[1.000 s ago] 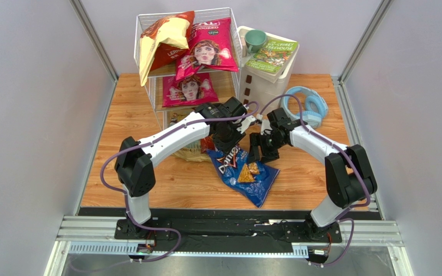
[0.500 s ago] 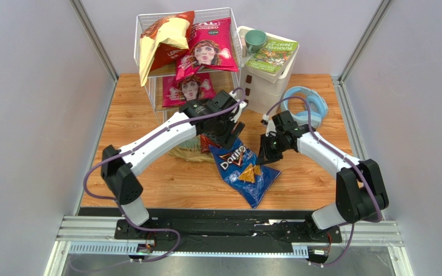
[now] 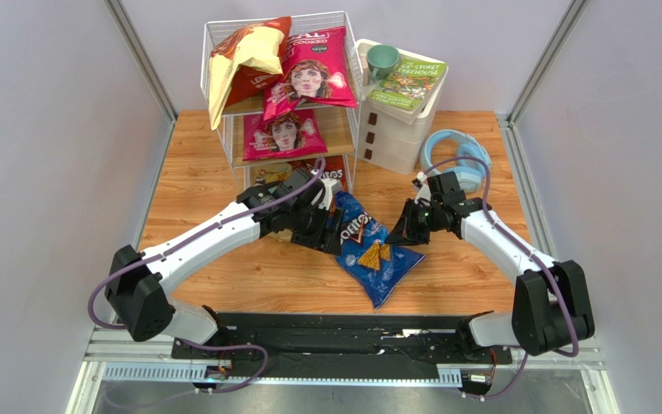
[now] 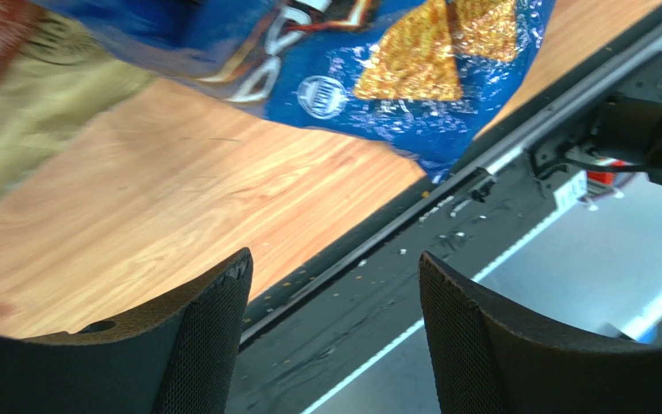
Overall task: Place and organize the chips bags onto the shelf
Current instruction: Pick up the potato chip from the center of the board.
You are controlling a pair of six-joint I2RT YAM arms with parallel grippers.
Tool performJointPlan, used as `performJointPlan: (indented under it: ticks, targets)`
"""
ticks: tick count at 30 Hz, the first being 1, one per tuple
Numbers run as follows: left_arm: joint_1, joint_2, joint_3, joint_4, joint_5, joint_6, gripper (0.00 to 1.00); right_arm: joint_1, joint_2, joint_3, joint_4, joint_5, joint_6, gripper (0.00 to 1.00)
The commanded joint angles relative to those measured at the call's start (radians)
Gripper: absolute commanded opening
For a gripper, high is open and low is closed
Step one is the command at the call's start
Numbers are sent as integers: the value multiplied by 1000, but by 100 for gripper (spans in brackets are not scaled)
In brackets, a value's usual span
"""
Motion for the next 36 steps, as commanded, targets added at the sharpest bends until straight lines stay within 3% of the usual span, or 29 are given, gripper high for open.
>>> performJointPlan:
  ticks: [1, 9, 21, 30, 36]
  targets:
    - [1, -24, -56, 174, 114, -77, 76, -22, -60, -43, 99, -74, 103, 0]
    - [-1, 53, -156, 334, 244, -142, 76, -120, -144, -214, 206, -81, 278, 0]
    - [-3, 180, -280, 573, 243, -218, 76, -175, -200, -310, 243, -137, 346, 0]
    - [-3, 285, -325, 823, 323, -235, 76, -177, -210, -325, 266, -159, 350, 0]
    - [-3, 340, -326, 872, 303, -244, 75, -177, -229, -342, 268, -157, 350, 0]
